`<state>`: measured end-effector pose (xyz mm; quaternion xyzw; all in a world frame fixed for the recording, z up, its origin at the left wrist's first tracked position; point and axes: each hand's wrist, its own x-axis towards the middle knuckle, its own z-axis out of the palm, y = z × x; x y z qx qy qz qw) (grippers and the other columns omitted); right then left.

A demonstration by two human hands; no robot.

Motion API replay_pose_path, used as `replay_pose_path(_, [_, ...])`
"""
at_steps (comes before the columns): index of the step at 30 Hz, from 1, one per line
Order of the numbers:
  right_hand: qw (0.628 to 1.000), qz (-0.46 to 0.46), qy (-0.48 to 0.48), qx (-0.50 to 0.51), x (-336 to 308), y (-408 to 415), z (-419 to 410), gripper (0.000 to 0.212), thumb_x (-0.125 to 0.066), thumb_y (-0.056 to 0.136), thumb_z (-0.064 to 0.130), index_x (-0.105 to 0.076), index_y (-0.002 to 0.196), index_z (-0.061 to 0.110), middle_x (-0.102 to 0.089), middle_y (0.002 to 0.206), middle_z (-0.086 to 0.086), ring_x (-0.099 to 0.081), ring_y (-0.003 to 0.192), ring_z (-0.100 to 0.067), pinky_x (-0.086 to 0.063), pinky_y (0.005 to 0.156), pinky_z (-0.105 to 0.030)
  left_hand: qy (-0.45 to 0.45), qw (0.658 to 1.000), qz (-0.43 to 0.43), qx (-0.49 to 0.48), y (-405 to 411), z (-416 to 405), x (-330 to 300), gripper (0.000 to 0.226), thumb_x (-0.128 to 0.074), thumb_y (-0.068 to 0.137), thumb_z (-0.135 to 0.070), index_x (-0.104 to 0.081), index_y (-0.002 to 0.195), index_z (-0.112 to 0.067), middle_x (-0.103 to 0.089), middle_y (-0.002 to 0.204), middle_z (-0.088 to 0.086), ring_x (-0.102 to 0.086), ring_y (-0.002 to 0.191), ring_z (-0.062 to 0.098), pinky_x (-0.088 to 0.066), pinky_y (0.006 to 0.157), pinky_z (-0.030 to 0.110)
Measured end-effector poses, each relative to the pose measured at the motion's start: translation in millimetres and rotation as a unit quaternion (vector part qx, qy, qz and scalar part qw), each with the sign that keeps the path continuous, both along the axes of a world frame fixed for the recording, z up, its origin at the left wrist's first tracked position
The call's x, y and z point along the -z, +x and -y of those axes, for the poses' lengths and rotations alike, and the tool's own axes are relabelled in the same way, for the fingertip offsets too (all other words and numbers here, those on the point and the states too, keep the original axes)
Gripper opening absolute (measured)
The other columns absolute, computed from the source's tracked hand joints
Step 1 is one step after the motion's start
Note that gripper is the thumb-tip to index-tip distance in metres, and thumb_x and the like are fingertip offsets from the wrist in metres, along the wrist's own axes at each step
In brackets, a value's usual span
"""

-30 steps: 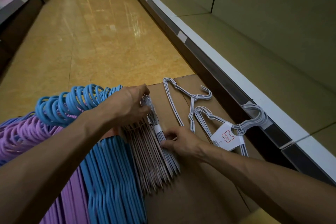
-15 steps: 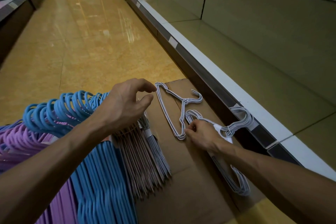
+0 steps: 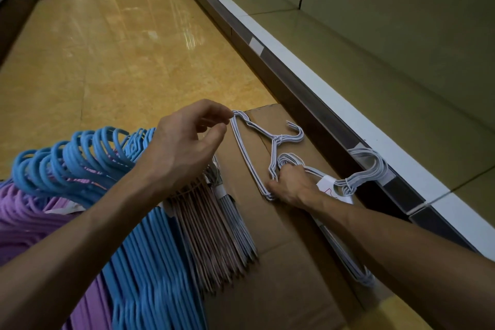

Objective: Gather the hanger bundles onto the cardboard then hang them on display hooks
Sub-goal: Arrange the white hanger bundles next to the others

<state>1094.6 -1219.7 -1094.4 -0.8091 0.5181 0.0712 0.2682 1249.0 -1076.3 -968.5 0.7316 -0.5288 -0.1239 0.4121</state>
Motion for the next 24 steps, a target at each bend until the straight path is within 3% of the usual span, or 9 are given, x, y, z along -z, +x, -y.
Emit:
replay_pose_path(6, [0.999,-0.023,-0.019,0.014,5,14,-1,0.018,-0.061,0.093,0.019,-0.059,0.106,0.007,-0.062,0.102,-0.011,-0.062,0.087,-0.024,-0.057,0.074,-0.036,-0.011,1.000,-0.013,0.005,2,-2,7,0.022,-0.057,0.097,-0.018,-0.067,0.111,-0.032,-0.067,0.104,-0.019,-0.060,0.099,-0.008,-0.045,0.084,0.004])
replay_pose_path(10, [0.990,0.090,0.065,0.089,7,13,2,0.009,-0.062,0.091,0.016,-0.061,0.093,0.008,-0.069,0.089,-0.013,-0.071,0.077,-0.029,-0.062,0.074,-0.046,-0.008,1.000,-0.011,0.005,3,-2,9,0.022,-0.057,0.097,-0.017,-0.066,0.110,-0.032,-0.067,0.104,-0.018,-0.060,0.099,-0.007,-0.044,0.083,0.003])
replay_pose_path(12, [0.952,0.202,0.152,0.174,5,12,2,0.006,-0.061,0.092,0.008,-0.061,0.092,0.002,-0.071,0.085,-0.016,-0.075,0.071,-0.033,-0.063,0.072,-0.050,-0.010,1.000,-0.008,0.003,2,-1,9,0.023,-0.057,0.097,-0.016,-0.067,0.110,-0.031,-0.068,0.103,-0.017,-0.061,0.098,-0.006,-0.044,0.081,0.004])
replay_pose_path(14, [0.909,0.274,0.217,0.228,1,11,4,0.009,-0.060,0.092,0.003,-0.063,0.097,-0.005,-0.071,0.089,-0.017,-0.073,0.073,-0.034,-0.063,0.070,-0.044,-0.009,1.000,0.000,0.002,2,0,7,0.022,-0.057,0.097,-0.017,-0.068,0.111,-0.030,-0.068,0.104,-0.017,-0.061,0.099,-0.005,-0.044,0.081,0.003])
replay_pose_path(18, [0.812,0.357,0.351,0.300,-9,9,5,0.017,-0.056,0.099,0.017,-0.057,0.083,0.012,-0.055,0.072,-0.007,-0.052,0.061,-0.017,-0.042,0.053,-0.028,-0.009,1.000,0.004,0.004,-1,-1,3,0.022,-0.057,0.097,-0.018,-0.069,0.111,-0.028,-0.068,0.106,-0.015,-0.061,0.100,-0.003,-0.046,0.083,0.006])
replay_pose_path(20, [0.757,0.391,0.396,0.342,-11,8,8,0.021,-0.052,0.102,0.020,-0.055,0.083,0.014,-0.049,0.070,-0.004,-0.047,0.059,-0.014,-0.041,0.049,-0.025,-0.011,1.000,0.009,0.007,-2,-2,1,0.021,-0.057,0.097,-0.018,-0.069,0.111,-0.028,-0.068,0.107,-0.015,-0.061,0.101,-0.003,-0.047,0.085,0.008])
replay_pose_path(24, [0.726,0.403,0.433,0.352,-18,6,10,0.011,-0.055,0.101,0.014,-0.060,0.094,0.007,-0.059,0.077,-0.006,-0.056,0.067,-0.016,-0.050,0.057,-0.032,-0.004,1.000,0.017,0.008,-3,-5,-2,0.021,-0.056,0.097,-0.018,-0.068,0.110,-0.029,-0.067,0.109,-0.016,-0.060,0.102,-0.005,-0.046,0.085,0.010])
